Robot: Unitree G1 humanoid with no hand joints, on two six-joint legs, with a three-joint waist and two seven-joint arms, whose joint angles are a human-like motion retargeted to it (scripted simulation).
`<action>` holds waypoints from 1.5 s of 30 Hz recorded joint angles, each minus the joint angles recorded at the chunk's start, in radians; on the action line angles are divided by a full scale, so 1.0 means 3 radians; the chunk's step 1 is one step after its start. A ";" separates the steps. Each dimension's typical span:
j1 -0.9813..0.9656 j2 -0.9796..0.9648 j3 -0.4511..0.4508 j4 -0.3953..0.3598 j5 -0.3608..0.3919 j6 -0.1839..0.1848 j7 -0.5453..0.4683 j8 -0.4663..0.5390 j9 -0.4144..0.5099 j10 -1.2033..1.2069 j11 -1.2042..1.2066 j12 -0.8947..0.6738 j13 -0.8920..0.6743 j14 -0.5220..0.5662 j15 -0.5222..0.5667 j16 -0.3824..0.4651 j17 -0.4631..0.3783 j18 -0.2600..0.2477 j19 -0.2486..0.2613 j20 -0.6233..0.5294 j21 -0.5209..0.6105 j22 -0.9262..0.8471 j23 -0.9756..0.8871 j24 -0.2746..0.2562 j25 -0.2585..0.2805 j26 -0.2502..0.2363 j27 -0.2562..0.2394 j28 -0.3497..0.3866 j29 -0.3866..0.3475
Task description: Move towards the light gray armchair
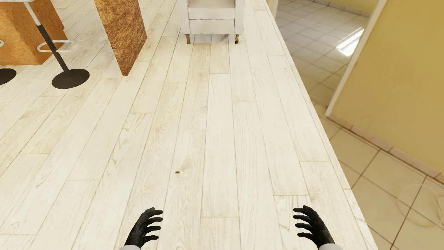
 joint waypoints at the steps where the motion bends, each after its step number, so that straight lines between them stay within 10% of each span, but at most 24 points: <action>1: -0.0069 0.0036 0.0024 0.0065 0.0004 -0.0005 0.0029 0.0005 0.0002 -0.0168 0.0072 0.0096 0.0077 -0.0289 -0.0082 -0.0046 -0.0072 0.0062 -0.0017 -0.0018 -0.0052 0.0146 0.0092 0.0051 0.0038 0.0006 -0.0051 -0.0062 0.0007; 2: -0.0175 -0.0008 0.0007 0.0182 0.0000 -0.0012 -0.0033 -0.0009 0.0043 -0.0671 0.0262 0.0199 0.0083 -0.0768 -0.0217 -0.0042 -0.0060 0.0439 0.0000 -0.0008 -0.0021 0.0215 0.0012 0.0128 0.0095 0.0070 -0.0012 -0.0147 -0.0018; 3: -0.0170 -0.0040 0.0040 0.0271 -0.0024 -0.0046 0.0013 0.0001 0.0059 -0.0696 0.0438 0.0240 0.0078 -0.0568 -0.0409 -0.0043 -0.0024 -0.0367 0.0035 0.0071 0.0079 0.0338 0.0011 0.0181 0.0125 0.0172 0.0062 -0.0231 -0.0074; 4: -0.0140 -0.0048 0.0065 0.0264 -0.0059 -0.0084 0.0065 0.0004 0.0073 -0.0700 0.0560 0.0220 0.0064 -0.0460 -0.0537 -0.0027 0.0034 -0.0106 0.0086 0.0017 0.0109 0.0429 0.0018 0.0193 0.0114 0.0296 0.0177 -0.0281 -0.0136; 8: 0.0074 -0.0159 -0.0123 0.0114 -0.0160 -0.0404 0.0088 0.0059 0.0149 -0.0711 0.0884 0.0118 0.0191 -0.0749 -0.0807 0.0015 0.0193 -0.0101 0.0056 -0.0125 -0.0040 0.0328 0.0013 -0.0115 -0.0085 0.0381 0.0303 -0.0063 -0.0177; 11: -0.0022 0.0041 -0.0123 0.0073 -0.0179 -0.0350 0.0004 0.0049 0.0320 -0.0082 0.0974 -0.0174 0.0385 -0.0637 -0.1099 -0.0188 -0.0018 -0.0080 0.0038 -0.0182 -0.0150 0.0162 0.0148 -0.0365 -0.0007 0.0031 0.0235 0.0200 -0.0169; 13: -0.0406 0.0315 -0.0011 0.0085 -0.0134 -0.0128 -0.0011 0.0073 0.0348 0.0449 0.0652 -0.0099 0.0295 -0.0051 -0.1086 -0.0176 -0.0098 0.0449 0.0049 -0.0209 -0.0187 0.0276 0.0155 -0.0426 0.0151 -0.0033 0.0224 0.0151 -0.0291; 15: -0.0689 0.0170 0.0141 0.0249 -0.0143 0.0119 0.0117 0.0000 0.0403 -0.0145 0.1284 0.0111 0.0060 -0.0265 -0.0862 -0.0056 -0.0007 0.0656 0.0151 -0.0110 -0.0058 0.0111 -0.0003 -0.0260 0.0183 0.0132 0.0199 0.0004 -0.0325; 16: -0.0561 -0.0129 0.0135 0.0308 -0.0148 0.0189 0.0089 0.0017 0.0423 -0.0408 0.2003 0.0225 -0.0175 -0.0378 -0.0368 0.0065 0.0092 -0.0150 0.0220 -0.0114 0.0042 0.0359 0.0047 -0.0124 0.0127 0.0173 0.0262 -0.0008 -0.0284; 19: -0.0172 -0.0664 0.0004 0.0178 -0.0228 -0.0005 0.0130 0.0130 0.0374 -0.0516 0.1522 0.0216 -0.0016 -0.0588 -0.0554 -0.0051 0.0186 -0.0155 0.0388 -0.0157 0.0000 0.0247 0.0063 -0.0066 0.0001 0.0460 0.0244 0.0228 -0.0032; 21: -0.0407 -0.0650 -0.0018 0.0122 -0.0229 -0.0088 0.0027 0.0135 0.0375 0.0323 0.1089 0.0095 0.0002 -0.0252 -0.0353 -0.0235 -0.0090 0.0031 0.0035 -0.0213 -0.0089 0.0100 0.0207 -0.0141 -0.0030 0.0370 0.0123 0.0276 0.0072; 23: -0.0755 -0.0441 0.0092 0.0108 -0.0217 -0.0002 0.0026 0.0115 0.0201 0.0581 0.0916 0.0175 0.0111 -0.0042 -0.0435 -0.0165 -0.0269 0.0395 0.0061 -0.0223 -0.0131 0.0167 0.0234 -0.0244 0.0006 0.0240 -0.0025 0.0022 -0.0047; 26: -0.0759 -0.0065 0.0196 0.0273 -0.0202 0.0207 -0.0023 0.0027 0.0050 -0.0485 0.0664 0.0214 -0.0106 -0.0611 -0.0573 -0.0056 -0.0053 0.0215 0.0129 0.0042 0.0078 0.0062 -0.0107 -0.0304 0.0140 0.0406 0.0190 -0.0257 -0.0264; 27: -0.0589 -0.0085 0.0221 0.0284 -0.0238 0.0155 0.0009 0.0070 0.0050 -0.0723 0.0914 0.0190 -0.0194 0.0029 -0.0673 0.0077 0.0080 -0.0339 0.0151 0.0045 0.0082 0.0293 -0.0084 -0.0281 0.0139 0.0385 0.0252 -0.0241 -0.0272; 31: -0.0367 0.0004 0.0107 0.0194 -0.0319 -0.0178 0.0031 0.0155 0.0155 -0.0674 0.0860 0.0220 0.0223 -0.0241 -0.0848 -0.0111 0.0145 -0.0199 0.0214 -0.0034 0.0037 0.0280 0.0070 -0.0154 -0.0007 0.0160 0.0255 0.0103 -0.0050; 34: -0.0201 0.0280 0.0079 0.0252 -0.0266 -0.0224 -0.0024 0.0077 0.0259 -0.0686 0.0648 0.0042 0.0268 -0.0447 -0.0955 -0.0084 0.0016 -0.0224 0.0195 -0.0074 0.0048 0.0284 -0.0043 -0.0168 0.0080 -0.0095 0.0638 -0.0020 -0.0046; 37: 0.0071 -0.0080 0.0103 0.0267 -0.0231 -0.0202 -0.0060 0.0124 0.0384 -0.0854 0.1557 0.0279 -0.0102 -0.0554 -0.0338 0.0000 0.0172 -0.0232 0.0310 -0.0175 -0.0003 0.0293 -0.0125 -0.0187 0.0193 -0.0167 0.0519 -0.0010 -0.0184; 40: 0.0167 -0.0493 0.0009 0.0228 -0.0305 -0.0238 -0.0058 0.0206 0.0340 -0.0593 0.0837 0.0230 0.0075 -0.0762 -0.0464 -0.0136 0.0007 -0.0185 0.0420 -0.0080 -0.0143 0.0118 0.0058 -0.0270 0.0192 0.0058 0.0098 0.0301 -0.0108; 41: -0.0082 -0.0488 0.0010 0.0249 -0.0257 -0.0188 -0.0074 0.0211 0.0368 0.0082 0.0945 0.0058 0.0104 -0.0590 -0.0463 -0.0108 -0.0128 0.0010 0.0178 -0.0220 -0.0120 0.0100 0.0108 -0.0274 0.0146 0.0134 0.0078 0.0374 -0.0081; 43: -0.0569 -0.0291 0.0042 0.0228 -0.0251 -0.0060 -0.0092 0.0190 0.0288 0.0859 0.0864 -0.0032 0.0169 0.0390 -0.0581 -0.0081 -0.0162 0.0427 0.0223 -0.0162 -0.0151 0.0122 0.0184 -0.0195 0.0060 0.0288 0.0081 0.0253 -0.0178; 45: -0.0726 -0.0042 0.0112 0.0212 -0.0237 0.0161 -0.0017 0.0156 0.0161 0.0374 0.0669 0.0168 0.0097 -0.0202 -0.0646 -0.0146 -0.0047 0.0325 0.0265 -0.0016 -0.0033 0.0052 0.0046 -0.0012 0.0062 0.0461 0.0212 -0.0034 -0.0331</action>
